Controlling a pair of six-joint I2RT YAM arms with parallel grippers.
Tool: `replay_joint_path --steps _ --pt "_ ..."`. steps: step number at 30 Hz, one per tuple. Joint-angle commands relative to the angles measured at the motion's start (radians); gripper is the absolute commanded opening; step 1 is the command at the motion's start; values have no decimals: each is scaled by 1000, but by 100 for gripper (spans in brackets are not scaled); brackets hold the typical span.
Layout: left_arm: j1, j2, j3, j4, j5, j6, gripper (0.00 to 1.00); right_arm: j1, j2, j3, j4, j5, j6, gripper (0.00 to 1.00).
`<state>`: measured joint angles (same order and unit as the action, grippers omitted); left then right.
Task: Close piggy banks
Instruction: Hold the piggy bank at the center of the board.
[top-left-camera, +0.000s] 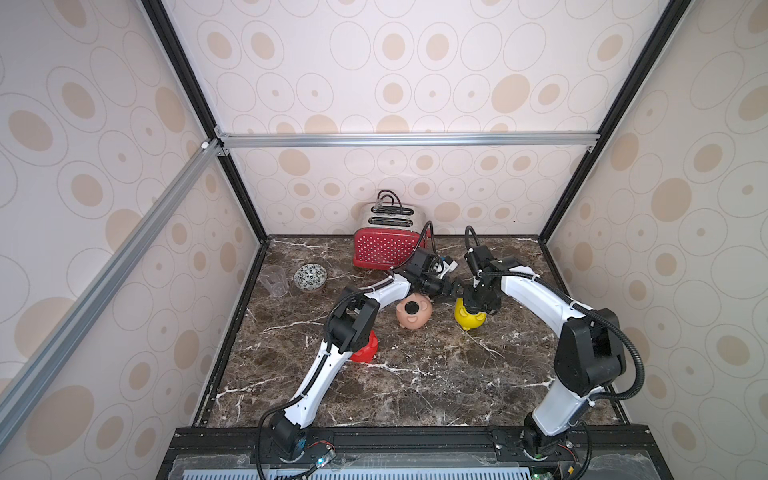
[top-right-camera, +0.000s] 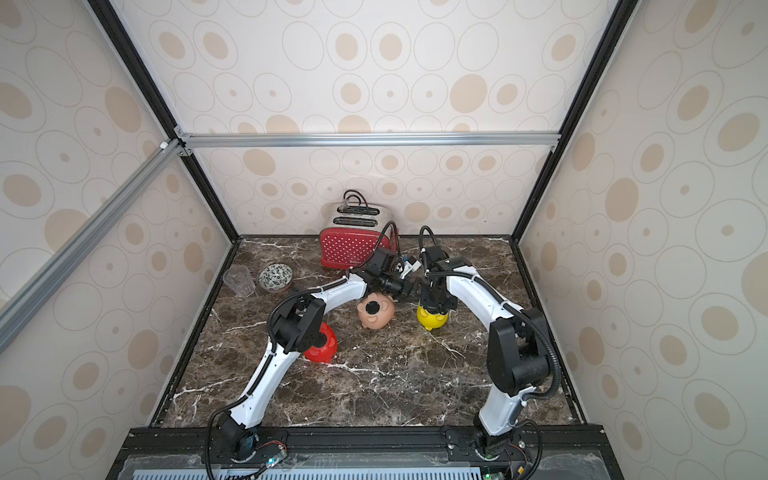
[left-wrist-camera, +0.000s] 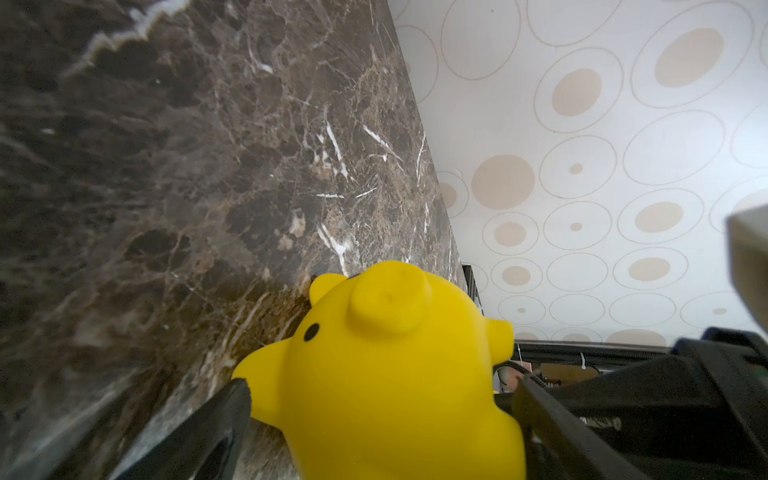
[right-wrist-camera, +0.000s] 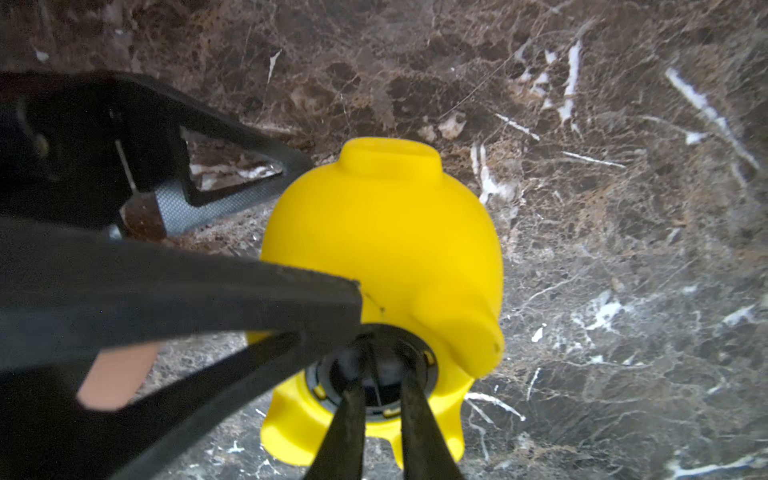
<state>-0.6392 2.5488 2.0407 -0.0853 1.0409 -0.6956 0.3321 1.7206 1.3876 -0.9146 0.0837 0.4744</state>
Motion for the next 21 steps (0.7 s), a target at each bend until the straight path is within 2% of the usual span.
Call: replay_joint_path --steps 1,21 --pt "10 -40 27 -48 -35 29 99 -7 -59 18 -46 24 -13 22" --pt "35 -90 56 -118 -59 68 99 -7 -145 14 -81 42 -33 23"
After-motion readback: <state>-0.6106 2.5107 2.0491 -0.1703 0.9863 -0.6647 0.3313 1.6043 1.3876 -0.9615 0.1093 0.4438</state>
